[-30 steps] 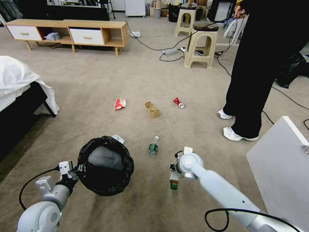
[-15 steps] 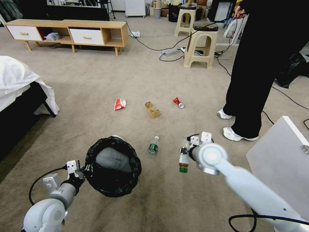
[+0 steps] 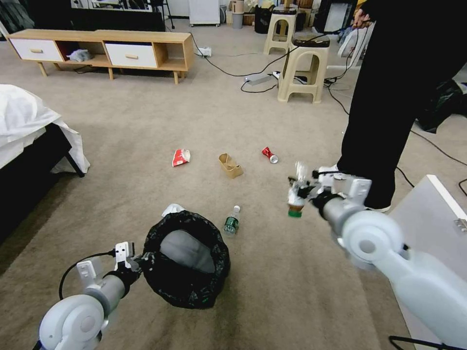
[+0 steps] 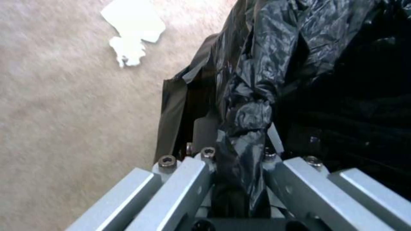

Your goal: Pick up the trash bin, then pick up the garbage from the floor and place it into the trash bin.

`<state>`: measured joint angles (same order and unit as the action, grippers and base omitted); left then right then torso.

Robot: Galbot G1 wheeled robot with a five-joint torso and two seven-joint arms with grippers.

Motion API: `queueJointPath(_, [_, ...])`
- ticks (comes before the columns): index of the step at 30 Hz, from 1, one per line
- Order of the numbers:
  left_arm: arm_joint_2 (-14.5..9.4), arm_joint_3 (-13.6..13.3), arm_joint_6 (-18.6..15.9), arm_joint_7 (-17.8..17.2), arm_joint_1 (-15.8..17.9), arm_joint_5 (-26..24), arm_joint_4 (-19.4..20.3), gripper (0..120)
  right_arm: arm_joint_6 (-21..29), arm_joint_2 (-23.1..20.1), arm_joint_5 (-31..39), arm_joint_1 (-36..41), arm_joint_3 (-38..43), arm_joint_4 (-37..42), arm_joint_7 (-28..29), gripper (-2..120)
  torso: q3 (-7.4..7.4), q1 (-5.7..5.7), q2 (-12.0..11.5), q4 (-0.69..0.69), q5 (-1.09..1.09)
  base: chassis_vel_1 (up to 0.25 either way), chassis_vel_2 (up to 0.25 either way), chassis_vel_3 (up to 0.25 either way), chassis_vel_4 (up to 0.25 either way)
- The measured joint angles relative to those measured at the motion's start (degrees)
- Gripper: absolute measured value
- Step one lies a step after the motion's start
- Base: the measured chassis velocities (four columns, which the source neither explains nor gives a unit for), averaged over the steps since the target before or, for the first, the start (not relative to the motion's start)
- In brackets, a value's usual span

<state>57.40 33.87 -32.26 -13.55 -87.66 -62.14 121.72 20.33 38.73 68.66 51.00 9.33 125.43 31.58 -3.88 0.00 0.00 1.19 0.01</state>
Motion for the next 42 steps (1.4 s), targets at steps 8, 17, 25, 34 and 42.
queueJointPath(8, [-0.3,-2.2,-1.7,-2.5,2.0,-3.1,0.9,1,-5.0,-3.8,-7.3,2.6,4.9,3.2,-9.4,27,0.00,0.00,0.0,0.01,-0.01,0.000,0.000,0.000,0.000])
queueJointPath(17, [-0.3,-3.2,-2.2,-2.7,2.0,-4.4,2.0,1,-10.3,-3.9,-8.7,-5.1,-0.1,4.8,-17.3,27,0.00,0.00,0.0,-0.01,-0.01,0.000,0.000,0.000,0.000])
queueJointPath(25, [-0.5,-3.1,-2.8,-2.7,1.9,-5.4,3.1,1,-12.5,-1.5,-9.4,-14.3,-9.2,5.4,-21.0,27,0.00,0.00,0.0,0.00,-0.01,0.000,0.000,0.000,0.000])
queueJointPath(34, [-0.3,-3.4,-3.0,-3.2,2.0,-6.2,3.7,1,-13.2,3.6,-11.6,-19.9,-18.7,3.2,-23.1,27,-0.01,0.00,0.0,0.00,-0.02,0.000,0.000,0.000,0.000])
queueJointPath(42, [-0.6,-3.1,-3.2,-3.8,2.4,-7.5,3.3,1,-13.3,7.1,-13.4,-22.7,-24.7,2.2,-25.3,27,-0.01,0.00,0.0,0.00,-0.02,0.000,0.000,0.000,0.000])
